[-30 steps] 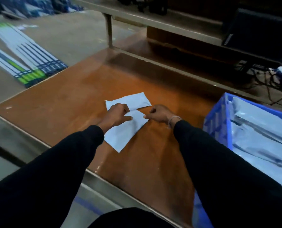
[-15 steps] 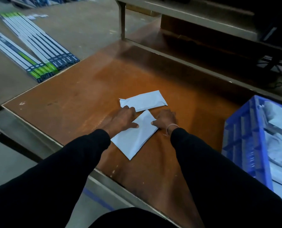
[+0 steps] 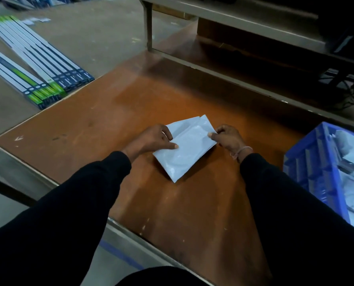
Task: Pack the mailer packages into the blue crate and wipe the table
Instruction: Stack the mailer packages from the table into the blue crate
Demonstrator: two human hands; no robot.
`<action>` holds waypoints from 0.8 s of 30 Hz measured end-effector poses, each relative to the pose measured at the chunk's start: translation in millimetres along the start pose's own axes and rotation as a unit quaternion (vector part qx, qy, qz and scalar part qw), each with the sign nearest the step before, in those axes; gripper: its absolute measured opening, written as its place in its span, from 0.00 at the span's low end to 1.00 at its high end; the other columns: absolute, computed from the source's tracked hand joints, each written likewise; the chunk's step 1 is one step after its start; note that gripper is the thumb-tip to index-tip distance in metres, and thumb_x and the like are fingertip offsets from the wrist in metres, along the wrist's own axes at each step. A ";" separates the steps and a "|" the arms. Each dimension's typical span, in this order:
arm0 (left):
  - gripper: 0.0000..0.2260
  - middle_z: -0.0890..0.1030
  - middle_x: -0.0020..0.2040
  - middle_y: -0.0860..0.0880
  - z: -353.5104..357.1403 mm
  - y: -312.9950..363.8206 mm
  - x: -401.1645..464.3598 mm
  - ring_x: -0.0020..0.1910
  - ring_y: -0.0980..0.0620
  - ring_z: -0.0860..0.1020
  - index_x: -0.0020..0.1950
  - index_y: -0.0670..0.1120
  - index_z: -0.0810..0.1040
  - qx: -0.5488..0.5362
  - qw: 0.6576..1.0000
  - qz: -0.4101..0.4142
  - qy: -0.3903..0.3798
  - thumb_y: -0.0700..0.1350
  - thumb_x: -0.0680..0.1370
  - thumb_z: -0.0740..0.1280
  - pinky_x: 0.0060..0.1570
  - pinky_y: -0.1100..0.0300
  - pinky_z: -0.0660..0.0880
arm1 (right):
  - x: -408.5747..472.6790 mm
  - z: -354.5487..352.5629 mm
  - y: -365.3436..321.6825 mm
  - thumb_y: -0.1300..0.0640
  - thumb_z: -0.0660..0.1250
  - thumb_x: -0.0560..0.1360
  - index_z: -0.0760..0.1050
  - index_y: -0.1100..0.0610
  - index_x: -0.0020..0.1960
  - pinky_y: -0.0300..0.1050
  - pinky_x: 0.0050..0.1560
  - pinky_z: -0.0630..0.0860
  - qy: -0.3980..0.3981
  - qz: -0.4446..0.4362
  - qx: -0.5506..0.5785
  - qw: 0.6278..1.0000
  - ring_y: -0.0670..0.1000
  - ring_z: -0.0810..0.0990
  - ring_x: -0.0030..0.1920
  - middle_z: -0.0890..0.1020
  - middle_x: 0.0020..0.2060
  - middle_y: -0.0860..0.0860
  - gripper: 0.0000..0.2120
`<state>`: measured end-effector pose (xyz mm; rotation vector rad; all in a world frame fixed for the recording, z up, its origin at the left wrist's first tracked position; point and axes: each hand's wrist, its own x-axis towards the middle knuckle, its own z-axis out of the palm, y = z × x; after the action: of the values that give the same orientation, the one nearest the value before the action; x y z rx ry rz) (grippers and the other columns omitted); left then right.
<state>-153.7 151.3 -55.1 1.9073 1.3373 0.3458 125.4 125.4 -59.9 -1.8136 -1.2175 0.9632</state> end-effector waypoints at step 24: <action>0.46 0.80 0.48 0.45 3.1 -41.0 47.7 0.47 0.44 0.81 0.58 0.35 0.75 -0.171 0.958 -0.177 0.148 0.65 0.53 0.82 0.35 0.53 0.74 | 51.4 34.1 11.4 0.52 0.73 0.60 0.80 0.51 0.54 0.56 0.58 0.81 0.001 0.082 -0.047 0.996 0.56 0.81 0.55 0.84 0.53 0.49 0.21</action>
<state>-160.0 198.7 -96.1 1.3351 1.6584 0.6519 113.7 176.4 -94.4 -2.0137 -1.1424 1.0091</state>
